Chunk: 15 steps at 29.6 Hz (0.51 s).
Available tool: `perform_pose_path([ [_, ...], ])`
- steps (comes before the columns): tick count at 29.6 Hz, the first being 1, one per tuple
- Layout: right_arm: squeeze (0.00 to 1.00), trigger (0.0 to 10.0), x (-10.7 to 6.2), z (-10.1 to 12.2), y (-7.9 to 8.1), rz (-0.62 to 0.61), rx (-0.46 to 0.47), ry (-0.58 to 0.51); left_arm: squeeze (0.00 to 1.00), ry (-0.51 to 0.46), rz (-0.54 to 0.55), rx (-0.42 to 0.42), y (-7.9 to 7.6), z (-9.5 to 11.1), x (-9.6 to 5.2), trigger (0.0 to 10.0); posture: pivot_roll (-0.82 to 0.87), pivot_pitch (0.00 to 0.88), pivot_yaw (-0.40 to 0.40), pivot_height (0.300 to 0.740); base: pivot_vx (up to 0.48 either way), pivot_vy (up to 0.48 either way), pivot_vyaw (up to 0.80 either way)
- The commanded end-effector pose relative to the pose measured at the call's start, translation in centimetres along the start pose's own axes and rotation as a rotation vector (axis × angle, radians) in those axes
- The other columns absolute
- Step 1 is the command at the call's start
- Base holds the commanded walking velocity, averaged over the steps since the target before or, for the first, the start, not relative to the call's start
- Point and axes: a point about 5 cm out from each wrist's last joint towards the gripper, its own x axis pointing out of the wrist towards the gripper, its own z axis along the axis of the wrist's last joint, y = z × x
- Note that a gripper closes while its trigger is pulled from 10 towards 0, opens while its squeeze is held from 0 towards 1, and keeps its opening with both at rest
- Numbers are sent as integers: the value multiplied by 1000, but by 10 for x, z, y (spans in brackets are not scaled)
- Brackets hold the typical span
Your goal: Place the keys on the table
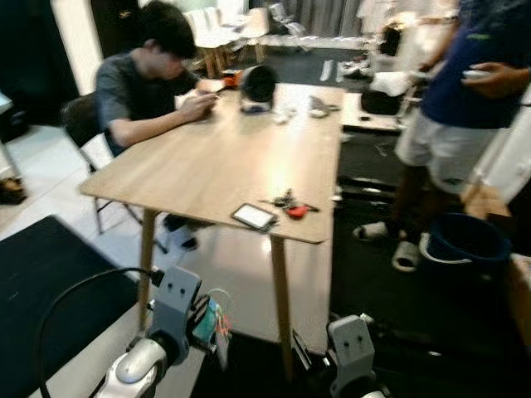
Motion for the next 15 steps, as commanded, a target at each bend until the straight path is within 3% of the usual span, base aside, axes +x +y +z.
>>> perform_pose_path([
  [1,0,10000,-2,-4,6,13,11,16,0,12,-2,-10,-1,-4,-1,10000,51,97,27,740,0,0,-788],
  [9,0,10000,-2,-4,6,13,10,14,0,13,-1,-10,-2,-4,-1,10000,51,98,27,740,0,0,-760],
  [15,0,10000,-1,-3,7,21,-15,9,0,13,1,-9,-2,-4,-1,10000,52,97,27,740,0,0,0],
])
